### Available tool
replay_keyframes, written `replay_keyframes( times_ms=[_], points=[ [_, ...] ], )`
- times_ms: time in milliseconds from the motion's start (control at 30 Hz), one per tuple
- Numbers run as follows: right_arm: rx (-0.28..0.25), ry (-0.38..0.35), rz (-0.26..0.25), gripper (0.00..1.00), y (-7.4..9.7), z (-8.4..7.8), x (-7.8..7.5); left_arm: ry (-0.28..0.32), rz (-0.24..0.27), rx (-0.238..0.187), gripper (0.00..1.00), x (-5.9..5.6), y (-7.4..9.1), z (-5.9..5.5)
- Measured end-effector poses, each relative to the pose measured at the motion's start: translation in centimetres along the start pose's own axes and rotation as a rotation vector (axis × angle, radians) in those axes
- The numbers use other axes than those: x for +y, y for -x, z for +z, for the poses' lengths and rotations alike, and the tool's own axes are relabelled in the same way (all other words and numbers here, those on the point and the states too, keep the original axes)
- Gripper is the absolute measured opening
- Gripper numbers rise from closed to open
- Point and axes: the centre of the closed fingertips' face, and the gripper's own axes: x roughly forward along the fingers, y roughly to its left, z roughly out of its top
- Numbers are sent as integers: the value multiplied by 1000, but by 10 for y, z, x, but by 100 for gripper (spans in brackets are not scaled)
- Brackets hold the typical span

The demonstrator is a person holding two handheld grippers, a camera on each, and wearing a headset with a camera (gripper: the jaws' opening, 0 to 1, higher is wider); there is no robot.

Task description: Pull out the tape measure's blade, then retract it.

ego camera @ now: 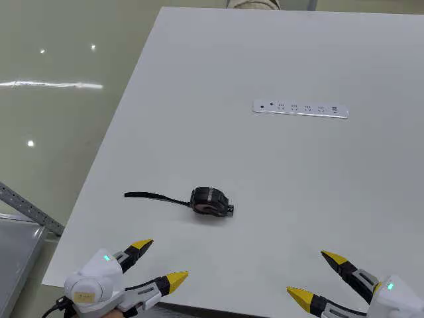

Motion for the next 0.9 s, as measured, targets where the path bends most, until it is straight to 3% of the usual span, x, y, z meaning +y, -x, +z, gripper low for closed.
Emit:
replay_keyframes(
  times_ms=[900],
  points=[
    [4,8,3,66,1,2,4,0,3,-7,63,0,2,1]
  ],
)
